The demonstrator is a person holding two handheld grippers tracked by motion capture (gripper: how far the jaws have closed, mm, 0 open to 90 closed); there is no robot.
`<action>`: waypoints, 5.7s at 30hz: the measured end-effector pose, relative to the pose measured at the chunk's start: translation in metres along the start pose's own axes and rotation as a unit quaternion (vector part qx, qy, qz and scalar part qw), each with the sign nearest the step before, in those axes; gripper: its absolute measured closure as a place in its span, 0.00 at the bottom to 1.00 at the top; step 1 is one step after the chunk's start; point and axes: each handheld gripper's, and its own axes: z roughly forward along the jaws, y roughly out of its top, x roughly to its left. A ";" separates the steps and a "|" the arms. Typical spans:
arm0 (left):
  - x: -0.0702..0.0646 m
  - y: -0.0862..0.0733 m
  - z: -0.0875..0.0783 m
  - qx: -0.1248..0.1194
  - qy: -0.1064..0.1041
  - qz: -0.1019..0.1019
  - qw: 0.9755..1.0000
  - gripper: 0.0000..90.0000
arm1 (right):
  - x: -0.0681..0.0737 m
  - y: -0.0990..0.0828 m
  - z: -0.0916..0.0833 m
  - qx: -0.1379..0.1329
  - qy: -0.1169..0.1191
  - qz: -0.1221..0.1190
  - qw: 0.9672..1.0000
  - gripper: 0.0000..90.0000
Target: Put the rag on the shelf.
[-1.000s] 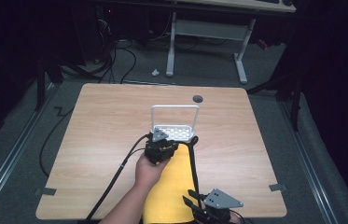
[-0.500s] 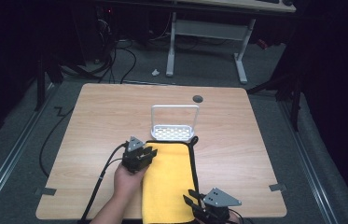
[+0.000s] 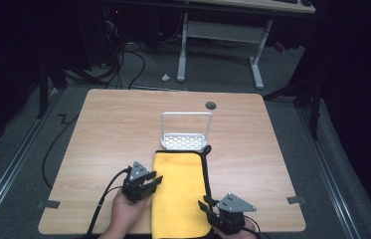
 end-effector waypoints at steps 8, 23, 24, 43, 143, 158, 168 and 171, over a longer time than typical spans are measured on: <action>-0.007 0.003 0.008 0.037 0.018 0.037 0.998 0.72 | -0.046 0.023 0.057 0.047 -0.047 0.013 0.998 0.86; -0.014 -0.006 0.003 0.051 -0.005 0.050 0.997 0.70 | -0.044 0.020 0.067 0.087 -0.067 -0.018 0.994 0.90; -0.015 -0.007 0.002 0.054 -0.013 0.050 0.997 0.70 | -0.043 0.019 0.065 0.086 -0.066 -0.019 0.994 0.90; -0.003 0.000 -0.011 0.013 -0.024 0.001 1.000 0.60 | -0.037 0.001 0.031 0.052 -0.057 0.010 0.997 0.81; -0.009 0.095 -0.036 -0.160 0.025 -0.004 0.987 0.94 | -0.050 0.102 0.011 -0.113 -0.130 0.020 0.985 0.92; -0.008 0.150 -0.068 -0.215 0.041 0.027 0.975 0.94 | -0.049 0.158 -0.010 -0.170 -0.148 -0.007 0.974 0.92; -0.007 0.181 -0.086 -0.242 0.054 0.046 0.968 0.94 | -0.050 0.186 -0.020 -0.201 -0.150 -0.014 0.968 0.92; -0.009 0.189 -0.089 -0.246 0.057 0.053 0.966 0.94 | -0.051 0.193 -0.022 -0.209 -0.152 -0.014 0.966 0.92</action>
